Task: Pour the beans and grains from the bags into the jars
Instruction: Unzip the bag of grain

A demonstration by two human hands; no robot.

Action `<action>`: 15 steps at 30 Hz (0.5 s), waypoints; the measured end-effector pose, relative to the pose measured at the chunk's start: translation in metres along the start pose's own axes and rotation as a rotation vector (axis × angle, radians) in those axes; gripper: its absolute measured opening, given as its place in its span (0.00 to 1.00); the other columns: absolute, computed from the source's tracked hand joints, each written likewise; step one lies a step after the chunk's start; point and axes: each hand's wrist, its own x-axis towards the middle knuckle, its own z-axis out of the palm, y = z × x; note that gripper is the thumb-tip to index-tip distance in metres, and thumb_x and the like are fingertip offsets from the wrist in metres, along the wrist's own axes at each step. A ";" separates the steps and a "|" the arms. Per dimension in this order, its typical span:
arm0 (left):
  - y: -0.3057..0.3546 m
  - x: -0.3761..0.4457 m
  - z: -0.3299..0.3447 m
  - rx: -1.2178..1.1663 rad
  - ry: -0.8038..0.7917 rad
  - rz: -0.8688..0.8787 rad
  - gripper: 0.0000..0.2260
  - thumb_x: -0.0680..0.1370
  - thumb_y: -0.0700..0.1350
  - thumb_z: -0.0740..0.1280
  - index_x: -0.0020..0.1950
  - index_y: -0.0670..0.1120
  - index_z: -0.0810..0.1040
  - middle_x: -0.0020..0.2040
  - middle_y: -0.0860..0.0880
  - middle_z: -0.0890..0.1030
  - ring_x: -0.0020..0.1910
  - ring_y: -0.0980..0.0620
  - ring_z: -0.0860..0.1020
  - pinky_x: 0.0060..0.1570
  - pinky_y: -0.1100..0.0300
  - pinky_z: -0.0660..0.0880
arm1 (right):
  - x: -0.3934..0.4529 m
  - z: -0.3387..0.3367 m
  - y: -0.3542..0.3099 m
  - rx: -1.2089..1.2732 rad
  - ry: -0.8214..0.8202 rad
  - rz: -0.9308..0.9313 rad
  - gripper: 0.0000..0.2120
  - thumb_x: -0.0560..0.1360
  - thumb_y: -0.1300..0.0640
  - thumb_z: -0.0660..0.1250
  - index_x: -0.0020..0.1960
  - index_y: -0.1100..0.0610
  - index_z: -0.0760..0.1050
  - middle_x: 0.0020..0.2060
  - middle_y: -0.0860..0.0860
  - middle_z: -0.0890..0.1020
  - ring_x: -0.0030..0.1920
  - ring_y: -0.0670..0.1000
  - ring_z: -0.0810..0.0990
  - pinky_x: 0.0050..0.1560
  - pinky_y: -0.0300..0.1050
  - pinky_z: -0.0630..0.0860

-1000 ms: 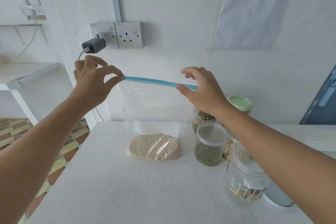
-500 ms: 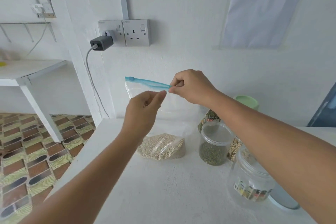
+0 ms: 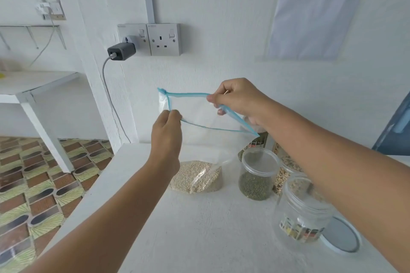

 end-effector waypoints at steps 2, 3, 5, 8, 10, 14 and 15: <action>0.006 -0.002 -0.010 -0.050 0.014 0.049 0.11 0.82 0.42 0.60 0.40 0.49 0.64 0.36 0.52 0.62 0.36 0.53 0.60 0.40 0.55 0.60 | 0.001 -0.001 -0.004 0.040 0.045 0.031 0.09 0.76 0.58 0.77 0.45 0.64 0.81 0.38 0.55 0.84 0.34 0.50 0.85 0.44 0.40 0.84; 0.011 -0.002 -0.016 -0.086 0.022 0.055 0.11 0.82 0.41 0.59 0.39 0.49 0.65 0.36 0.51 0.63 0.37 0.54 0.62 0.41 0.56 0.63 | 0.002 -0.001 -0.005 0.068 0.071 0.038 0.08 0.76 0.59 0.77 0.46 0.63 0.81 0.39 0.56 0.85 0.34 0.50 0.86 0.47 0.42 0.85; 0.025 0.005 -0.025 -0.134 0.025 0.053 0.11 0.82 0.40 0.58 0.39 0.48 0.66 0.37 0.50 0.66 0.38 0.53 0.66 0.46 0.56 0.69 | 0.006 -0.001 -0.009 0.126 0.130 0.036 0.09 0.76 0.60 0.77 0.48 0.66 0.81 0.40 0.57 0.85 0.35 0.51 0.86 0.53 0.47 0.85; 0.049 0.027 -0.035 -0.201 -0.018 0.052 0.10 0.81 0.39 0.59 0.40 0.47 0.66 0.36 0.50 0.67 0.38 0.52 0.68 0.50 0.54 0.73 | 0.010 -0.002 -0.019 0.147 0.179 0.012 0.11 0.75 0.61 0.77 0.50 0.68 0.81 0.39 0.57 0.85 0.35 0.52 0.87 0.50 0.46 0.85; 0.062 0.043 -0.037 -0.219 -0.051 0.051 0.09 0.80 0.39 0.59 0.40 0.47 0.67 0.36 0.50 0.68 0.41 0.49 0.69 0.51 0.52 0.75 | 0.010 -0.005 -0.026 0.163 0.199 0.002 0.10 0.75 0.61 0.77 0.50 0.68 0.81 0.39 0.57 0.85 0.35 0.52 0.87 0.45 0.41 0.84; 0.065 0.065 -0.032 -0.183 -0.127 0.020 0.08 0.80 0.40 0.60 0.41 0.46 0.69 0.36 0.49 0.69 0.44 0.47 0.69 0.51 0.52 0.75 | 0.005 -0.009 -0.020 0.153 0.188 0.031 0.10 0.75 0.60 0.77 0.49 0.67 0.82 0.38 0.56 0.86 0.35 0.50 0.86 0.48 0.41 0.84; 0.060 0.067 -0.031 -0.167 -0.143 0.001 0.07 0.80 0.40 0.60 0.42 0.46 0.69 0.36 0.49 0.69 0.44 0.47 0.69 0.51 0.52 0.74 | 0.003 -0.009 -0.015 0.153 0.174 0.046 0.10 0.74 0.60 0.77 0.48 0.66 0.82 0.38 0.56 0.86 0.34 0.50 0.86 0.50 0.43 0.84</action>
